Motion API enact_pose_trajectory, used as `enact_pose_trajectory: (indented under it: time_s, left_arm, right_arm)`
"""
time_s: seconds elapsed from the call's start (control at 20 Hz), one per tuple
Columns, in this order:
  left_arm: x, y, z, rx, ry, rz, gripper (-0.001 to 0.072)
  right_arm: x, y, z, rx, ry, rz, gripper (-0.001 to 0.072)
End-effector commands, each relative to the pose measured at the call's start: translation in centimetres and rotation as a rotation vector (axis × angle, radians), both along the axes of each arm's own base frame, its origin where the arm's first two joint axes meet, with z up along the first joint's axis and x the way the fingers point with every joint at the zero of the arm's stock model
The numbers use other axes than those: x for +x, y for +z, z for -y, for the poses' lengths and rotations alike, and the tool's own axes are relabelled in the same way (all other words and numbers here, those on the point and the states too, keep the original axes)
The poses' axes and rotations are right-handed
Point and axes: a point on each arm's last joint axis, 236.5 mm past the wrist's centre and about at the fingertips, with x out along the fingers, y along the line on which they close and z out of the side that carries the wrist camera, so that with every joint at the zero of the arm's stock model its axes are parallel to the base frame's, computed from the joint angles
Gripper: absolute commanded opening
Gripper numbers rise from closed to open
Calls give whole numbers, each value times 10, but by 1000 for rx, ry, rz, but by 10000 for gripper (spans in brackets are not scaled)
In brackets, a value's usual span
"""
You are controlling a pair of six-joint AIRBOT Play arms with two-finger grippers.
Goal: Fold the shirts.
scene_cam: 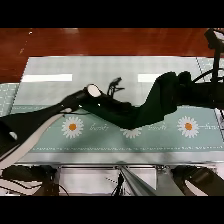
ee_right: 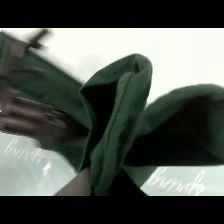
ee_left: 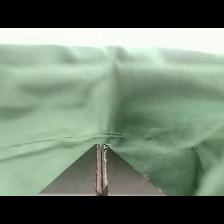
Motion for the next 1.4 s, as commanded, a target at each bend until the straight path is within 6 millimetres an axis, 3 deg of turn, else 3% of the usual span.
enact_pose_trajectory:
  time_s: [0.0, 0.1, 0.2, 0.35, 0.45, 0.5, 0.65, 0.85, 0.9, 0.95, 1.05, 1.15, 1.2, 1.35]
  left_arm:
    - [67, 51, -78, 19, 133, 163, 24]
    - [105, 101, -154, 51, 267, 296, 24]
    - [123, 155, -234, 64, 420, 404, 24]
    - [115, 224, -340, 89, 642, 531, 24]
    - [97, 254, -382, 100, 753, 572, 25]
    - [88, 264, -392, 109, 776, 592, 24]
    - [66, 279, -391, 117, 761, 614, 24]
    - [50, 270, -356, 99, 643, 564, 25]
    - [49, 266, -350, 95, 625, 554, 25]
    - [48, 261, -343, 90, 609, 542, 24]
    - [47, 244, -334, 83, 591, 505, 25]
    - [47, 224, -329, 80, 591, 467, 25]
    - [47, 214, -328, 80, 592, 446, 25]
    - [43, 191, -326, 83, 597, 395, 25]
  right_arm:
    - [31, 7, -3, -19, -1, 106, 29]
    - [47, -10, -28, 1, 59, 84, 29]
    - [63, -36, -50, 22, 96, 38, 29]
    - [95, -63, -102, 50, 183, 101, 29]
    - [110, -75, -146, 109, 227, 159, 29]
    - [114, -84, -168, 145, 241, 175, 29]
    - [117, -111, -223, 231, 268, 208, 29]
    - [112, -141, -273, 336, 259, 212, 30]
    - [109, -144, -280, 353, 257, 212, 32]
    - [107, -143, -284, 357, 265, 224, 78]
    - [103, -138, -290, 365, 278, 237, 288]
    - [103, -132, -295, 369, 288, 242, 316]
    - [102, -129, -297, 364, 299, 236, 374]
    - [86, -122, -292, 242, 433, 205, 384]
